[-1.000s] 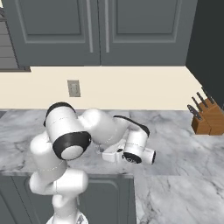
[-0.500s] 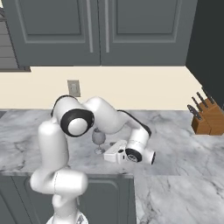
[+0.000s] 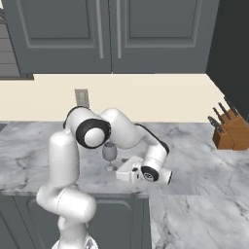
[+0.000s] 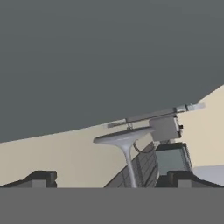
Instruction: Retrieve the wine glasses from the counter and place one next to each plate.
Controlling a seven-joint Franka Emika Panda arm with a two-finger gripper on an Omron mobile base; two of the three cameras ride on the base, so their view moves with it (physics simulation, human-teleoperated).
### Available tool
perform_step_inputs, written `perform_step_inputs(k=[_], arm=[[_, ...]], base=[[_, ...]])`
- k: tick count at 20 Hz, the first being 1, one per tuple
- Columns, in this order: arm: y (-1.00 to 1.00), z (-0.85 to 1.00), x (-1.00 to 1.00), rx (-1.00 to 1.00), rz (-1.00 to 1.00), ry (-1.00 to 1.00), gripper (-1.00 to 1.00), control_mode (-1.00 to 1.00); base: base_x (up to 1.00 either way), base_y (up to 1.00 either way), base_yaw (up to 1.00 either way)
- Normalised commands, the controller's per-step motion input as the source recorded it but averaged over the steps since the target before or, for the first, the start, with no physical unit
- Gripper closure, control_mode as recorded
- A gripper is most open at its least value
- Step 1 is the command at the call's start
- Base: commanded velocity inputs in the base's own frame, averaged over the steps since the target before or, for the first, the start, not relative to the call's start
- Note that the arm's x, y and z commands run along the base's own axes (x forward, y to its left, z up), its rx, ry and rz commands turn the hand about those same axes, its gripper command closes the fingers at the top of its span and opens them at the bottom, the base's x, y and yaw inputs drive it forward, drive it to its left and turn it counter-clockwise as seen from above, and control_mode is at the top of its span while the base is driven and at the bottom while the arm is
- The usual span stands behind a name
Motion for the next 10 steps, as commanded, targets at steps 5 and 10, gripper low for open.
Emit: perform_step_inputs(k=[5, 10], arm=[[0.16, 0.06, 0.13, 0.00, 0.00, 0.01, -1.00, -1.00], [0.09, 0.02, 0.03, 0.00, 0.00, 0.00, -1.00, -1.00]], base=[[0.00, 0.00, 0.00], [0.00, 0.00, 0.00]])
